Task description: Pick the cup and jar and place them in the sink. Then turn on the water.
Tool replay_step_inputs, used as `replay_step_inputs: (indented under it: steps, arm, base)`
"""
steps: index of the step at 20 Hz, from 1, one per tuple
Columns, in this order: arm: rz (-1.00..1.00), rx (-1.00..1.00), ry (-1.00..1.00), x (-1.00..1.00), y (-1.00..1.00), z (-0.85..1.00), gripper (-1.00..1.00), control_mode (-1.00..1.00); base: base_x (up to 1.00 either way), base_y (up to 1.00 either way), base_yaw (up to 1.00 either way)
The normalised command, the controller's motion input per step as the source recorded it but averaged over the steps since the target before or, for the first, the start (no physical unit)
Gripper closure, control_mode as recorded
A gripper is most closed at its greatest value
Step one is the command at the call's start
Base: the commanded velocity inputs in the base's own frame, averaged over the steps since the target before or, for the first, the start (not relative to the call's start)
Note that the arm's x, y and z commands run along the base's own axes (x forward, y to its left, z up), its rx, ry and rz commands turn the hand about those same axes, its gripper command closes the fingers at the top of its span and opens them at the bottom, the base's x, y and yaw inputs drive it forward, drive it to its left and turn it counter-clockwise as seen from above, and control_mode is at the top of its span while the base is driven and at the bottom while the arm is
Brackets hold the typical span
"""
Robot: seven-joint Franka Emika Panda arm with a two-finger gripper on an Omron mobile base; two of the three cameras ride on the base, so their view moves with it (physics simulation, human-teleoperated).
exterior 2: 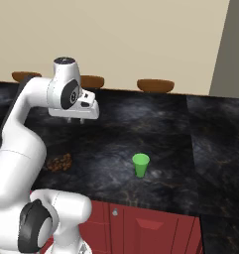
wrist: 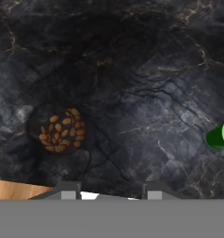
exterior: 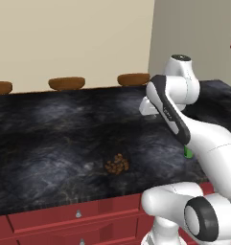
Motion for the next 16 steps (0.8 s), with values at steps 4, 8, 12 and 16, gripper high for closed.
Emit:
replay_step_inputs:
  steps: [4,8,12,16]
  arm:
    - [0.0,0.0,0.0,-0.17,0.05,-0.11,-1.0,-1.0]
    - [0.0,0.0,0.0,-0.44,0.34,-0.28,-1.0,-1.0]
    - [0.0,0.0,0.0,-0.37,0.44,-0.33,-1.0,-1.0]
    - [0.0,0.0,0.0,-0.2,0.47,-0.37,-1.0,-1.0]
  base:
    - [0.0,0.0,0.0]
    - [0.0,0.0,0.0]
    - [0.0,0.0,0.0]
    - [0.0,0.0,0.0]
